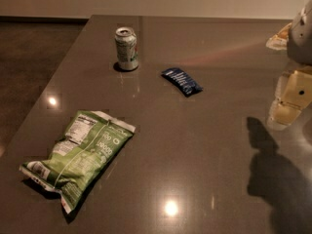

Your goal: Pick rxbar blueberry

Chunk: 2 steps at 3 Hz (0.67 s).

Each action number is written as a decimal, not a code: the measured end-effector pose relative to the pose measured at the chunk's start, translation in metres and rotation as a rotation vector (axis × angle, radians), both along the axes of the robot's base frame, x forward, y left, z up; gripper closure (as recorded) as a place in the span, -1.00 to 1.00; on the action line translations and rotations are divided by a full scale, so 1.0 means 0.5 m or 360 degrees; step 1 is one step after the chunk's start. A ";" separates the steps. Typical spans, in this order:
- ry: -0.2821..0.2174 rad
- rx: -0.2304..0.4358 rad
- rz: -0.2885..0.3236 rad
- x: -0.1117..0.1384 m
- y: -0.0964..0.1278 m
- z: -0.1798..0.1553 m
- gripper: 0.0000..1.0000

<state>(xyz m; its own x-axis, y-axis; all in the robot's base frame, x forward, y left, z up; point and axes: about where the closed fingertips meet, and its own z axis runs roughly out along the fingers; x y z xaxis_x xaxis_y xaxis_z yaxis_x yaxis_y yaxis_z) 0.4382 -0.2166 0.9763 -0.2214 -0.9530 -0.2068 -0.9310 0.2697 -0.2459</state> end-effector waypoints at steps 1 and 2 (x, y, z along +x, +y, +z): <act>0.0000 0.0000 0.0000 0.000 0.000 0.000 -1.00; 0.0010 0.0014 -0.0049 0.031 0.007 -0.008 -1.00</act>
Offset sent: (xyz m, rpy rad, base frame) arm 0.0497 0.0091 -0.0171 0.0272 0.0436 -0.1020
